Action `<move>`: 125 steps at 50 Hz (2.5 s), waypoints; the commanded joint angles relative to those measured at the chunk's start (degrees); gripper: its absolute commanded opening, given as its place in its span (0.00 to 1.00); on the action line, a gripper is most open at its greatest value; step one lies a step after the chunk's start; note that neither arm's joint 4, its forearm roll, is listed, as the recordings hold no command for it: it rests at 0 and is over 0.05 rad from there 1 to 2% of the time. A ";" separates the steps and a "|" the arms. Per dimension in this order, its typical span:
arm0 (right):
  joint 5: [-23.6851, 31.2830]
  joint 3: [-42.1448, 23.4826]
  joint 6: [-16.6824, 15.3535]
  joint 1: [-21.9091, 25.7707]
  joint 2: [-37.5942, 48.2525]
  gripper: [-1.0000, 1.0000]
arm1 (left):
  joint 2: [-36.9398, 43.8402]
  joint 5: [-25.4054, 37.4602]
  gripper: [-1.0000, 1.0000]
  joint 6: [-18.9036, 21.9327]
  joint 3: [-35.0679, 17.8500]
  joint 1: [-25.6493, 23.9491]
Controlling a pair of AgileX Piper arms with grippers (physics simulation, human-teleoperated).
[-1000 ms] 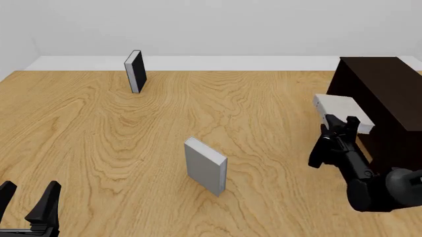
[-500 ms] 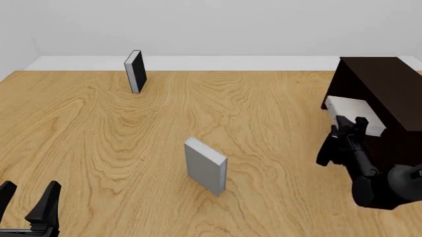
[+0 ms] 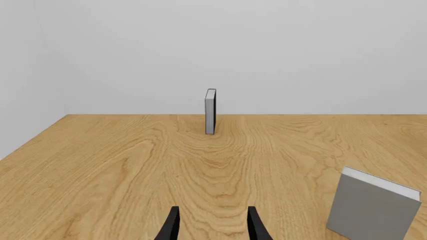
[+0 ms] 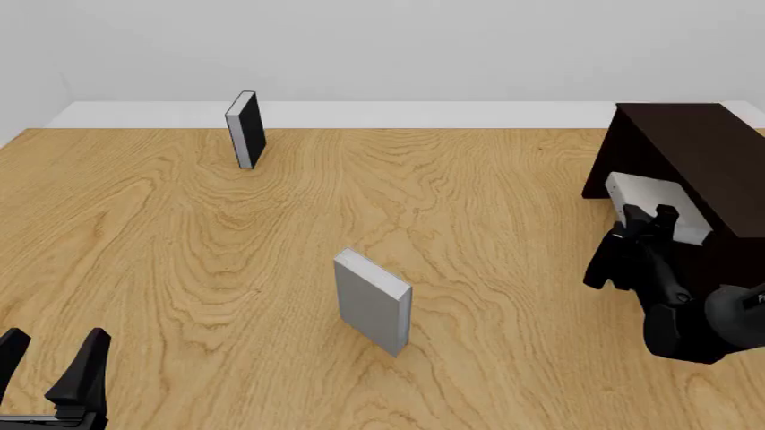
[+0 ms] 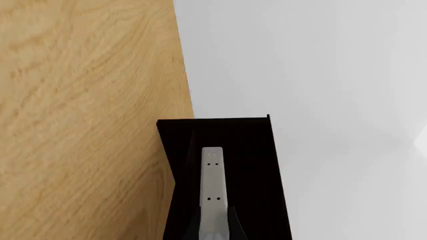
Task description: Pick up the book on the right and place it on the cabinet shelf.
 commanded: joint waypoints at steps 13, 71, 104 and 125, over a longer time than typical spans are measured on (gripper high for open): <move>0.18 -3.62 1.64 -2.37 2.37 0.00 | 0.00 0.00 1.00 0.00 0.00 0.00; 10.40 -13.59 4.78 -3.96 4.48 0.00 | 0.00 0.00 1.00 0.00 0.00 0.00; 14.88 -13.28 5.84 -3.15 4.82 0.00 | 0.00 0.00 1.00 0.00 0.00 0.00; 15.01 -12.73 5.93 -1.84 5.14 1.00 | 0.00 0.00 1.00 0.00 0.00 0.00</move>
